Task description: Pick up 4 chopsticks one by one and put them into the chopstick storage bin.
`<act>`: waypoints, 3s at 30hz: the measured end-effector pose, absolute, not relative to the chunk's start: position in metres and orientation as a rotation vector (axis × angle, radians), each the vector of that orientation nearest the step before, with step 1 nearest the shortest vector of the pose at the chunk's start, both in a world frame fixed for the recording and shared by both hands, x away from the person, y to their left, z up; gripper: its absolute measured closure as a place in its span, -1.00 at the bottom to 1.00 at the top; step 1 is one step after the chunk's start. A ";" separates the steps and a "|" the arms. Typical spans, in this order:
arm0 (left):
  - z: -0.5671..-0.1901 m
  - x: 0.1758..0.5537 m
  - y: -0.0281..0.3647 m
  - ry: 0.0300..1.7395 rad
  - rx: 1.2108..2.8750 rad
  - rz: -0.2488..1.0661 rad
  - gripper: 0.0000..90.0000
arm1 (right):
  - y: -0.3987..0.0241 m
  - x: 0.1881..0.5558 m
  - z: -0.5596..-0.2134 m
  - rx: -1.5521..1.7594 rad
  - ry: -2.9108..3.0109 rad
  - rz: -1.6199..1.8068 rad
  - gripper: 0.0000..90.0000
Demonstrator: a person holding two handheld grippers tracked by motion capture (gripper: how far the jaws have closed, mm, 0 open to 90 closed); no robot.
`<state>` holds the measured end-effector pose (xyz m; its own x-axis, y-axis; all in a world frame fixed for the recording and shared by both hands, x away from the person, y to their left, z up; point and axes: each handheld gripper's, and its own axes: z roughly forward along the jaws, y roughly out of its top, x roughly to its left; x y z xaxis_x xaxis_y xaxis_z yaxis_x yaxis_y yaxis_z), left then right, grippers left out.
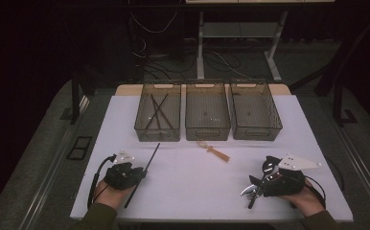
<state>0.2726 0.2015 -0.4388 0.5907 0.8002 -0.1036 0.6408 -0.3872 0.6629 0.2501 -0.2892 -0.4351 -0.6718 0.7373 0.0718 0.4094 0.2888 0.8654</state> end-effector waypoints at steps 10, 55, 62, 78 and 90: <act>-0.442 0.272 0.198 1.136 2.174 0.345 0.83 | -0.289 0.250 -0.435 1.030 2.224 1.330 -0.93; -0.413 0.279 0.204 1.002 2.073 0.339 0.91 | -0.287 0.250 -0.435 1.023 2.235 1.330 -0.93; -0.408 0.286 0.201 0.963 2.067 0.332 0.91 | -0.285 0.252 -0.437 1.037 2.245 1.335 -0.93; -0.392 0.297 0.198 0.906 1.961 0.299 0.90 | -0.284 0.253 -0.438 1.041 2.246 1.330 -0.93; -0.377 0.322 0.189 0.895 1.879 0.351 0.90 | -0.284 0.253 -0.438 1.051 2.243 1.332 -0.93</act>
<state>0.3221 0.1891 -0.3769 0.6858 0.7143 -0.1396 0.4290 -0.2418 0.8703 0.2526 -0.2844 -0.4378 -0.6748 0.7328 0.0872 0.4272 0.2916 0.8559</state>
